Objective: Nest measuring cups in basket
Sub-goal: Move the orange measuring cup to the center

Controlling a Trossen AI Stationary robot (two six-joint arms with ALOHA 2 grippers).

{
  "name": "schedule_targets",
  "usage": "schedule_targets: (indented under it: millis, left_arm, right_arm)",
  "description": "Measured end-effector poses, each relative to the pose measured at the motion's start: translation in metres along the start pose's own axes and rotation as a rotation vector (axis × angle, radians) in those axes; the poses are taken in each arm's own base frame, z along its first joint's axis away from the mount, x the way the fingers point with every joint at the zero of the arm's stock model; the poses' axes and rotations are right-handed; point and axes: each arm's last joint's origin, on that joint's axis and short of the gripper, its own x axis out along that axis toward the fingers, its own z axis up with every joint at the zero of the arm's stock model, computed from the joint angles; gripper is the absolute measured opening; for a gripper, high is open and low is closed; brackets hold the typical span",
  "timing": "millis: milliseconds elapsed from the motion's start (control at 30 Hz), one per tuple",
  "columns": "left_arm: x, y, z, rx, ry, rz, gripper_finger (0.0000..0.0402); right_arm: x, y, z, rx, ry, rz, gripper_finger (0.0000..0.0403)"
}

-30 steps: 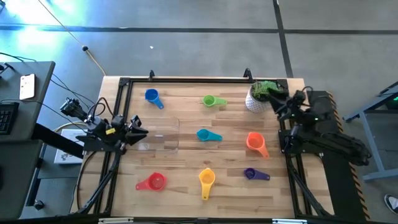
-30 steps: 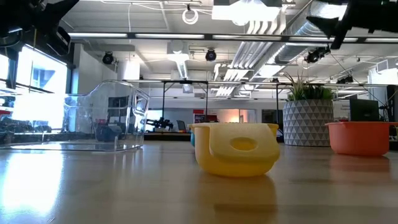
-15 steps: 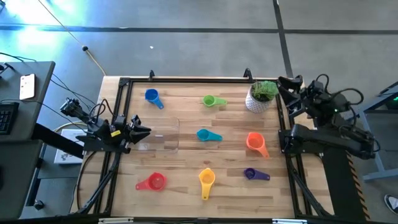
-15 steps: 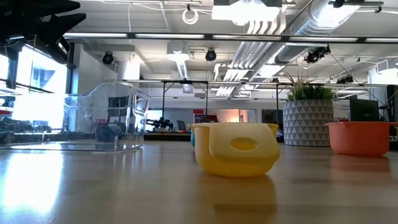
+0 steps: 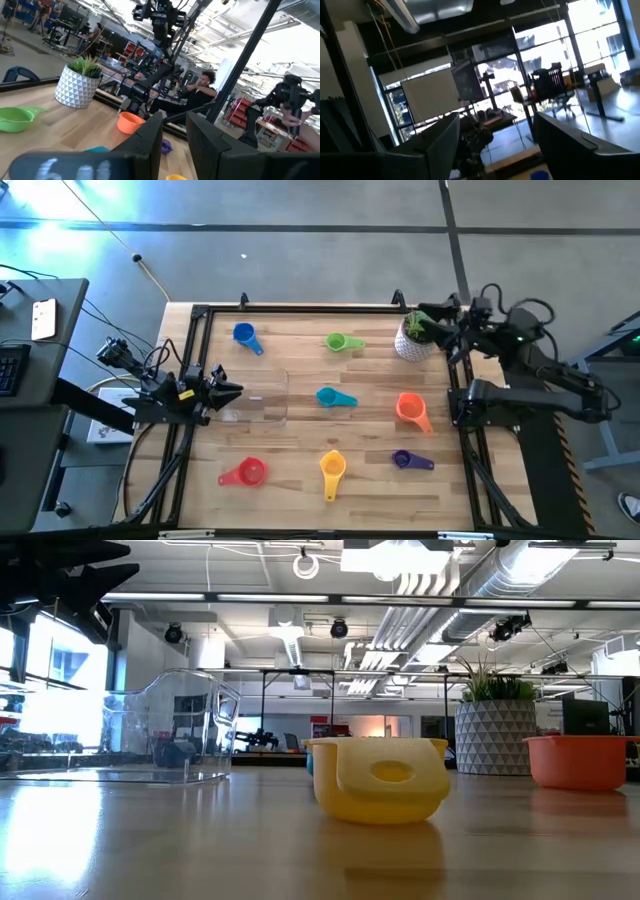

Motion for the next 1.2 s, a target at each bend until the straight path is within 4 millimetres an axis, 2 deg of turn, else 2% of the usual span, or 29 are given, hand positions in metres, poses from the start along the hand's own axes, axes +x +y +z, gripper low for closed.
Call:
schedule_targets:
  millis: [333,500,667,1000,1200]
  left_arm:
    - [0.0,0.0,0.0,-0.001,-0.002,0.005,0.0076]
    - [0.0,0.001,0.0,0.001,-0.013,0.043,0.0076]
    - [0.0,0.002,-0.001,0.009,-0.005,0.058,0.0076]
    - [0.0,0.003,-0.002,-0.001,-0.006,0.086,0.0076]
    - [0.0,0.005,-0.003,0.013,-0.006,0.137,0.0076]
  right_arm:
    - [0.007,-0.01,-0.028,0.221,0.345,-0.119,0.0248]
    - [0.001,-0.012,-0.045,0.404,0.529,-0.159,0.0248]
    - [-0.008,-0.009,-0.063,0.494,0.723,-0.254,0.0248]
    - [-0.017,-0.001,-0.102,0.478,1.058,-0.521,0.0248]
    - [-0.011,0.007,-0.126,0.412,1.205,-0.599,0.0248]
